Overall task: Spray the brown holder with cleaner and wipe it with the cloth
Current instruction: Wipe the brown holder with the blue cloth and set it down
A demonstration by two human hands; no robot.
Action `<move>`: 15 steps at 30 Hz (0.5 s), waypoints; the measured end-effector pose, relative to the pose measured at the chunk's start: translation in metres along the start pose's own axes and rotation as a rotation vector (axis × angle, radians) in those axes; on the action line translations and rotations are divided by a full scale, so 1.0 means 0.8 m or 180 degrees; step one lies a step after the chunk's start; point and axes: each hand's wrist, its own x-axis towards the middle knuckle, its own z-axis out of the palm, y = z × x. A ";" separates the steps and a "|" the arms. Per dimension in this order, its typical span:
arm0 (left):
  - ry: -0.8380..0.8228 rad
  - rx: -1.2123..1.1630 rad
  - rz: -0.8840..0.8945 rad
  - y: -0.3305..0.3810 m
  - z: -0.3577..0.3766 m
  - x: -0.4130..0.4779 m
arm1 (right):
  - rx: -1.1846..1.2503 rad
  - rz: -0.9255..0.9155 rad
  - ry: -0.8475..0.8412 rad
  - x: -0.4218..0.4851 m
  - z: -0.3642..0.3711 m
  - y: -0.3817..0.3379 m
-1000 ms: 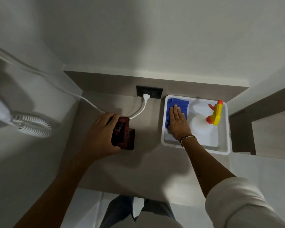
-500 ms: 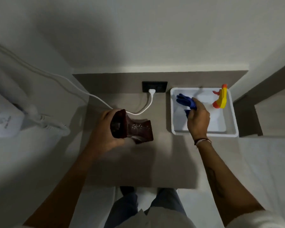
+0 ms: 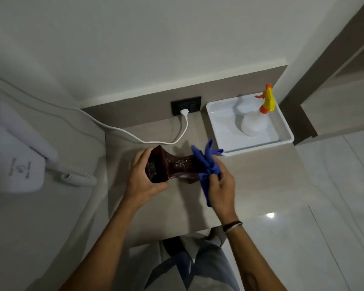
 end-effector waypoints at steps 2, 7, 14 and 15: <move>0.0002 -0.0015 0.0056 -0.004 0.003 0.003 | -0.0208 -0.0613 -0.0585 -0.009 0.040 -0.014; 0.0047 0.0042 0.0100 -0.011 -0.002 0.006 | -0.0854 -0.1459 -0.1344 -0.020 0.074 0.014; 0.0136 0.0095 -0.0019 -0.015 0.002 0.003 | -0.1289 -0.1018 -0.1040 0.000 0.056 0.029; 0.0116 0.0067 0.0018 -0.014 0.001 0.004 | -0.1098 -0.1203 -0.1148 -0.011 0.072 0.015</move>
